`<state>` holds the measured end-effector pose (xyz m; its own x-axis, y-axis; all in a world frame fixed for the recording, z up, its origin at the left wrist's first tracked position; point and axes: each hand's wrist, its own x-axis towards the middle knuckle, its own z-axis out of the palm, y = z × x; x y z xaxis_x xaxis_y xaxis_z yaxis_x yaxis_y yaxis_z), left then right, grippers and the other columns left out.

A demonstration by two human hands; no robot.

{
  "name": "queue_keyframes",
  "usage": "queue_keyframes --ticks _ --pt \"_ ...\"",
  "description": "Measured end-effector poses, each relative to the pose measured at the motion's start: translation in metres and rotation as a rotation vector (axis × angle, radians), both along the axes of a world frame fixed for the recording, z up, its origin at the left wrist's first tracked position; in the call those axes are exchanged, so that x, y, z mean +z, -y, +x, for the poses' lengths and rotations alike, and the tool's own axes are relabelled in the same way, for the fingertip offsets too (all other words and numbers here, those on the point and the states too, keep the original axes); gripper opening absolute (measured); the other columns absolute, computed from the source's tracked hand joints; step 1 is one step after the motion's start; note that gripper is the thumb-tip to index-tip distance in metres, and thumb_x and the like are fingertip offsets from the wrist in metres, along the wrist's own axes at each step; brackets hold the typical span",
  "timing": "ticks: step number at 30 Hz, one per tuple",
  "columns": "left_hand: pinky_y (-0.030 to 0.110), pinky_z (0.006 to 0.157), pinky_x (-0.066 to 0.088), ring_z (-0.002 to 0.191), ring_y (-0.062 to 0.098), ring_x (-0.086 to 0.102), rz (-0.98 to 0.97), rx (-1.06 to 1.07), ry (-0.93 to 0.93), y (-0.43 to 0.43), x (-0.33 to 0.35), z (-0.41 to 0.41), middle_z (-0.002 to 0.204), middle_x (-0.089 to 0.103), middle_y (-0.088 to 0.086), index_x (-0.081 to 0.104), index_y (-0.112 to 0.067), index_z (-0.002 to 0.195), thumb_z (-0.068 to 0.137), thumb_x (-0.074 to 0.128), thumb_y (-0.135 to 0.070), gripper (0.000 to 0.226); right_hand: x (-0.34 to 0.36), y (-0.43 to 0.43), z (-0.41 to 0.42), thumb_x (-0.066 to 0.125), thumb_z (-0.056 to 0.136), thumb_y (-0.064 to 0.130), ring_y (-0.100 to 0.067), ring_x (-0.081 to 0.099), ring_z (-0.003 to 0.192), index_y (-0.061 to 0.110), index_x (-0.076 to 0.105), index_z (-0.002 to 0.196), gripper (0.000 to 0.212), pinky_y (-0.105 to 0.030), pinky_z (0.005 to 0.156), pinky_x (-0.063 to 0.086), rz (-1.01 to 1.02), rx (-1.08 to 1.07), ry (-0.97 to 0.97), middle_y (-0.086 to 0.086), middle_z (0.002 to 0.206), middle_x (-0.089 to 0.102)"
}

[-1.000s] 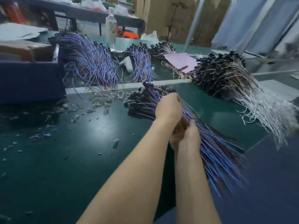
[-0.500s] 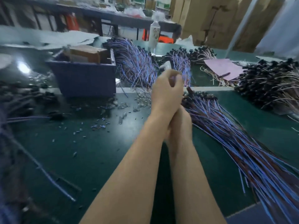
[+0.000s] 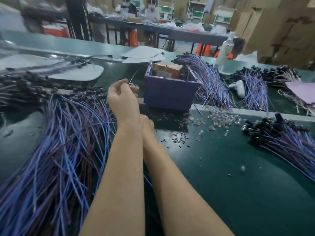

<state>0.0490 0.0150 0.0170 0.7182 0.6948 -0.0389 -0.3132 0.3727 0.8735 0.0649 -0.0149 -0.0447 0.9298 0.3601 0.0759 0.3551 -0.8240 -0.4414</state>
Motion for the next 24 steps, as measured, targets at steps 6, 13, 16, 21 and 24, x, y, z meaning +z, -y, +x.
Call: queue_keyframes --ticks 6,13,16,21,24 --pt "0.021 0.058 0.039 0.057 0.006 0.047 -0.052 -0.027 0.012 0.004 0.002 0.001 0.069 0.055 -0.003 0.055 -0.019 0.085 0.093 0.040 -0.002 0.023 0.003 0.009 -0.009 0.045 0.092 0.012 -0.029 0.051 0.110 0.010 0.063 0.099 0.019 -0.040 0.104 0.024 0.058 -0.036 0.107 -0.010 0.104 0.064" --pt "0.018 0.050 0.036 0.049 0.003 0.046 -0.059 -0.092 0.045 0.018 0.005 0.006 0.065 0.056 -0.005 0.053 -0.020 0.084 0.094 0.040 -0.005 0.023 0.004 0.026 -0.010 0.045 0.093 0.016 -0.031 0.045 0.109 0.010 0.054 0.102 0.014 -0.036 0.086 0.027 0.111 -0.060 -0.007 -0.012 0.111 0.054" --pt "0.019 0.052 0.037 0.052 0.004 0.047 -0.055 -0.097 0.017 0.022 -0.001 0.007 0.067 0.057 -0.005 0.054 -0.020 0.085 0.094 0.040 -0.005 0.022 0.002 0.040 -0.012 0.045 0.091 0.021 -0.025 0.043 0.082 0.019 0.041 0.068 0.023 -0.034 0.071 0.033 0.381 -0.136 -0.113 -0.006 0.091 0.050" --pt "0.021 0.058 0.039 0.054 0.007 0.047 -0.072 -0.081 -0.031 0.035 -0.014 0.011 0.067 0.055 -0.004 0.054 -0.017 0.086 0.093 0.040 -0.005 0.019 0.008 0.065 -0.011 0.052 0.089 0.015 -0.019 0.046 0.062 0.009 0.055 0.064 0.026 -0.034 0.057 0.038 0.189 -0.017 0.105 -0.005 0.071 0.057" --pt "0.023 0.050 0.032 0.047 0.010 0.038 -0.028 -0.095 0.025 0.045 -0.018 0.012 0.055 0.047 -0.004 0.048 -0.014 0.073 0.093 0.045 -0.012 0.020 0.012 0.093 -0.007 0.054 0.091 0.014 -0.021 0.059 0.084 0.012 0.072 0.094 0.018 -0.033 0.076 0.046 0.350 -0.088 0.176 -0.007 0.094 0.069"
